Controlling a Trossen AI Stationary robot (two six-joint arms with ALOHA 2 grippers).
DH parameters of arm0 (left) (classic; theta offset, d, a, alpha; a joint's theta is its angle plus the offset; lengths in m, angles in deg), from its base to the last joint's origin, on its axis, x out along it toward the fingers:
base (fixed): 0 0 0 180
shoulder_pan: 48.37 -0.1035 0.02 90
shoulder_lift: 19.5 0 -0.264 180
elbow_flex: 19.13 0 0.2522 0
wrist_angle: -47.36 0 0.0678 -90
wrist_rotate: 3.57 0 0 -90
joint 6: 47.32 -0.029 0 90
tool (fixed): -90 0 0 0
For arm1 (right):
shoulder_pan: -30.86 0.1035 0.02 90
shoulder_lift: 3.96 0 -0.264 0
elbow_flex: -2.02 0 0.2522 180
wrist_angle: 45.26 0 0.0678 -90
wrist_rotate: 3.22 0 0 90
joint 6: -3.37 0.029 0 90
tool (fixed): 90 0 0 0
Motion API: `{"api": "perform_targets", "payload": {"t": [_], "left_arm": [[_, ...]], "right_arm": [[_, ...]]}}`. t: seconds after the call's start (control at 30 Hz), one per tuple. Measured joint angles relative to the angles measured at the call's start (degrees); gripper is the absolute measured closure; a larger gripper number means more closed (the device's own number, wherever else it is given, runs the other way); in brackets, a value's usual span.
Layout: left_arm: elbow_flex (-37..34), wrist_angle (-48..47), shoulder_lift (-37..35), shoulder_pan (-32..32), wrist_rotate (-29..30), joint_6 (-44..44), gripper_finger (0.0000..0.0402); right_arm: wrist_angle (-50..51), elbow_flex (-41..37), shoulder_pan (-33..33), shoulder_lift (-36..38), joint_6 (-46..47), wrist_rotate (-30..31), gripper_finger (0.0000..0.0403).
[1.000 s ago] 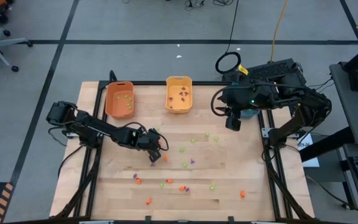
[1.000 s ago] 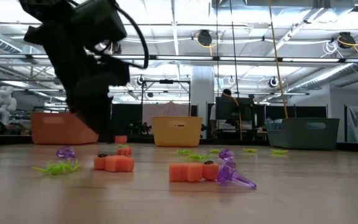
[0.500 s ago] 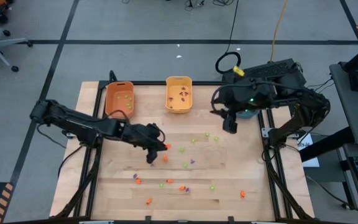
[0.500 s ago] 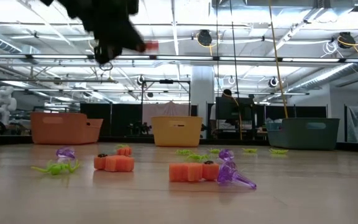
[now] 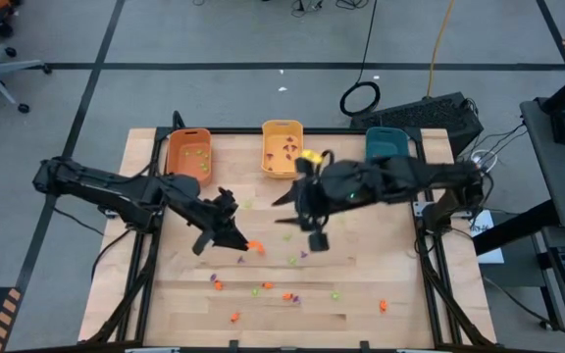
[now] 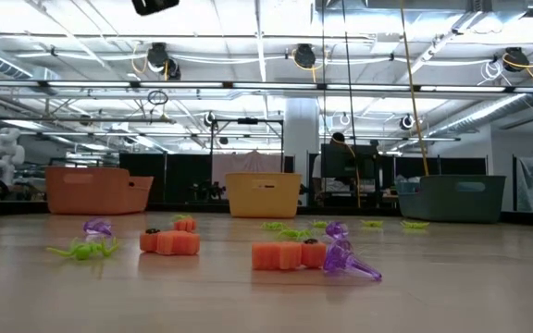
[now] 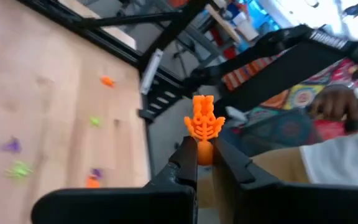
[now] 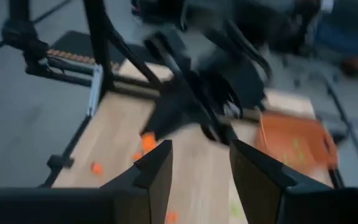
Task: Sort Halloween decoration
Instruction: Put the orange skeleton toy into the blue bin
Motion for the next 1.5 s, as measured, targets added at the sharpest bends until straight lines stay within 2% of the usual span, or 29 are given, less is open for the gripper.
{"api": "perform_targets", "payload": {"t": [0.17,0.33,0.47,0.67,0.8,1.23,1.5], "left_arm": [[0.0,0.5,-1.6,0.1,-1.3,5.4,0.0384],[-0.1,6.3,-1.8,0.1,-3.9,5.8,0.0384],[-0.1,11.6,-1.8,0.2,-4.5,8.1,0.0384],[-0.1,12.9,-1.8,0.2,-4.6,8.7,0.0384],[0.0,12.9,-1.8,0.2,-4.9,8.7,0.0384],[-0.1,12.9,-1.8,0.2,-4.8,8.7,0.0384],[-0.1,12.9,-1.8,0.2,-4.8,8.6,0.0384]], "right_arm": [[-7.7,0.0,2.5,-2.7,-1.8,0.0,0.0257],[-7.9,0.0,4.6,-4.4,0.7,0.1,0.0249],[-9.0,0.0,6.0,-5.2,2.1,0.1,0.0221],[-9.7,0.0,6.2,-6.0,2.8,0.7,0.0162],[-10.9,0.0,5.8,-7.1,3.3,0.7,0.0151],[-14.4,0.0,5.0,-10.2,3.2,0.6,0.0207],[-14.4,0.0,4.4,-10.1,3.3,0.5,0.0277]]}}
